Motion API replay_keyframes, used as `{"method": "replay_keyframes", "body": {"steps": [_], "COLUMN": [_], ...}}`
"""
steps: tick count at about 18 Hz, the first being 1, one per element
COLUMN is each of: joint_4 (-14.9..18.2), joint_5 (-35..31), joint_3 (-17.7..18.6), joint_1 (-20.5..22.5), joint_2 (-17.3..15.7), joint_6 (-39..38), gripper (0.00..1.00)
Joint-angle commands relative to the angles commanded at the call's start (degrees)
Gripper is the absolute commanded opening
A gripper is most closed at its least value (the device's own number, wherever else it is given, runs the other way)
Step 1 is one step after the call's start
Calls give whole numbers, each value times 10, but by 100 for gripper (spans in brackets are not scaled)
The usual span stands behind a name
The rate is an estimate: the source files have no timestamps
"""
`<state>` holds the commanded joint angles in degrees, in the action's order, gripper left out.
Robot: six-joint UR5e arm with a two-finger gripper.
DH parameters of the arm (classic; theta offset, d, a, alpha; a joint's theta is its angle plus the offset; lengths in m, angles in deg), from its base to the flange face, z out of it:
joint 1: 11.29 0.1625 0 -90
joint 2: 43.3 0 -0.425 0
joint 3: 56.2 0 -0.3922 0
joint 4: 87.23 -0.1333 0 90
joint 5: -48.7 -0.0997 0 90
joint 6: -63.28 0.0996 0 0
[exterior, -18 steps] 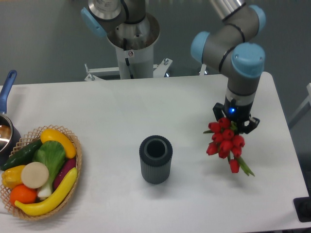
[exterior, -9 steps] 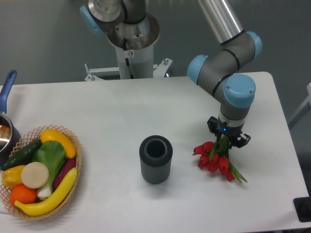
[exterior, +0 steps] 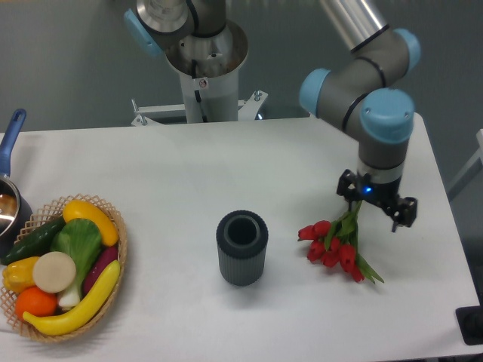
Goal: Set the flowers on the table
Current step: 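Open the gripper to release the tulips and raise it away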
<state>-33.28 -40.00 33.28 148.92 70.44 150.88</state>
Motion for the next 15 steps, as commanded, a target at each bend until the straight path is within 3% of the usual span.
{"method": "replay_keyframes", "body": {"steps": [2, 10, 15], "joint_4": [47, 121, 135], "joint_5": [26, 58, 76], "joint_3": [-11, -4, -5], "joint_1": [24, 90, 103], "joint_2": [-16, -51, -54], "joint_6": [68, 230, 260], "gripper": [100, 100, 100]}}
